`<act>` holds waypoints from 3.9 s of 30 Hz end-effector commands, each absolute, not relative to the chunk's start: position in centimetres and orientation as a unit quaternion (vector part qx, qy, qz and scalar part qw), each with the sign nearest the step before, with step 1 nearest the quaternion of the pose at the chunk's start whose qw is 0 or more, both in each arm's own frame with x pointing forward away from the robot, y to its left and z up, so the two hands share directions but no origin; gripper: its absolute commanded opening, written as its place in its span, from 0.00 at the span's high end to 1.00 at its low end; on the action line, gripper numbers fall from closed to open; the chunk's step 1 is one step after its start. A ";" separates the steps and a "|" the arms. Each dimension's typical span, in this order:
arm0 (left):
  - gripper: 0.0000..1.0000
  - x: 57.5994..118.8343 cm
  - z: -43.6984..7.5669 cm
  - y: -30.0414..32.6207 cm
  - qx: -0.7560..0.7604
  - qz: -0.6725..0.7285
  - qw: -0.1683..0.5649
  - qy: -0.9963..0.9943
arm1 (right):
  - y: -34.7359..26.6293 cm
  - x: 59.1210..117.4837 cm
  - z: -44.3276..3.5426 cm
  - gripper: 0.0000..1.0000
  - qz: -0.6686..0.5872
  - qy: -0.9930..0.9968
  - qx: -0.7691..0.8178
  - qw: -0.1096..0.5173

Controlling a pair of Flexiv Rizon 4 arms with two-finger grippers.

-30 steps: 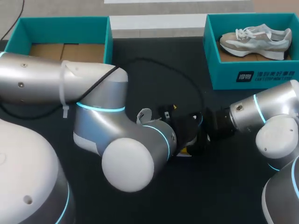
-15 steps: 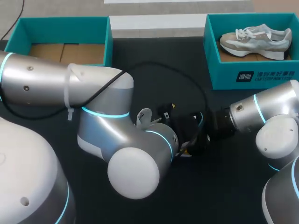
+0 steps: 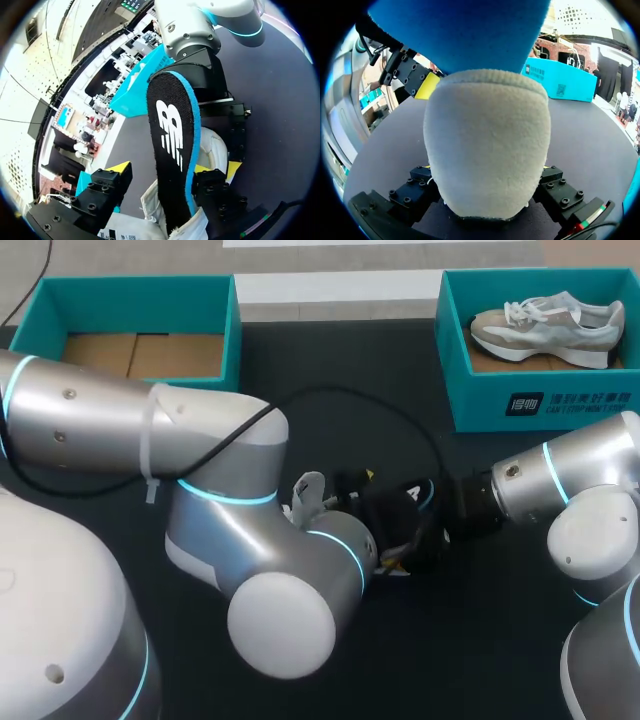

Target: Take the shoe out of the shoebox, open the shoe tongue, remove and reinsert the insole, then place the shoe into the shoebox

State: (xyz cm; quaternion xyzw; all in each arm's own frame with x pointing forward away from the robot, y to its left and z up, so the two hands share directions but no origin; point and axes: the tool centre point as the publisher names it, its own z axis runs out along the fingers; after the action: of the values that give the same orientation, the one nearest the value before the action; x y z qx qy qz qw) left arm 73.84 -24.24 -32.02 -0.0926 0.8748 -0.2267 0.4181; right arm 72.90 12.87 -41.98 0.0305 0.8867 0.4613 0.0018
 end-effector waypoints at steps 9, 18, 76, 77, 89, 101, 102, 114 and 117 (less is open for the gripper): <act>1.00 73.0 -32.7 -24.6 -0.095 -0.232 0.411 0.876 | 13.0 72.8 -41.9 1.00 0.460 0.888 0.031 0.003; 1.00 72.6 -32.2 -24.8 -0.106 -0.235 0.397 0.881 | 13.0 72.8 -41.9 1.00 0.460 0.888 0.031 0.003; 1.00 76.9 -14.1 -30.5 -0.084 -0.404 0.240 0.878 | 13.0 72.8 -41.9 1.00 0.460 0.888 0.031 0.003; 1.00 77.1 -13.9 -30.5 -0.084 -0.407 0.233 0.879 | 13.0 72.8 -41.9 1.00 0.460 0.888 0.031 0.003; 1.00 77.8 -10.7 -31.0 -0.066 -0.497 0.142 0.853 | 13.0 72.8 -41.9 1.00 0.460 0.888 0.031 0.003; 1.00 77.4 -9.0 -30.9 -0.063 -0.534 0.114 0.835 | 13.0 72.8 -41.9 1.00 0.460 0.888 0.031 0.003; 1.00 77.4 -9.0 -30.9 -0.063 -0.534 0.114 0.835 | 13.0 72.8 -41.9 1.00 0.460 0.888 0.031 0.003; 1.00 77.3 -7.8 -30.2 -0.100 -0.585 0.083 0.801 | 13.0 72.8 -41.9 1.00 0.460 0.888 0.031 0.003; 1.00 76.7 -5.6 -29.4 -0.117 -0.620 0.058 0.774 | 13.0 72.8 -41.9 1.00 0.460 0.888 0.031 0.003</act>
State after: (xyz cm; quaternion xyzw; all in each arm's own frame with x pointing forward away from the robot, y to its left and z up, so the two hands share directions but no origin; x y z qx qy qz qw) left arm 77.50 -31.22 -6.19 -0.1146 0.8071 -0.5689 0.1087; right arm 72.90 12.87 -41.98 0.0305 0.8867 0.4613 0.0019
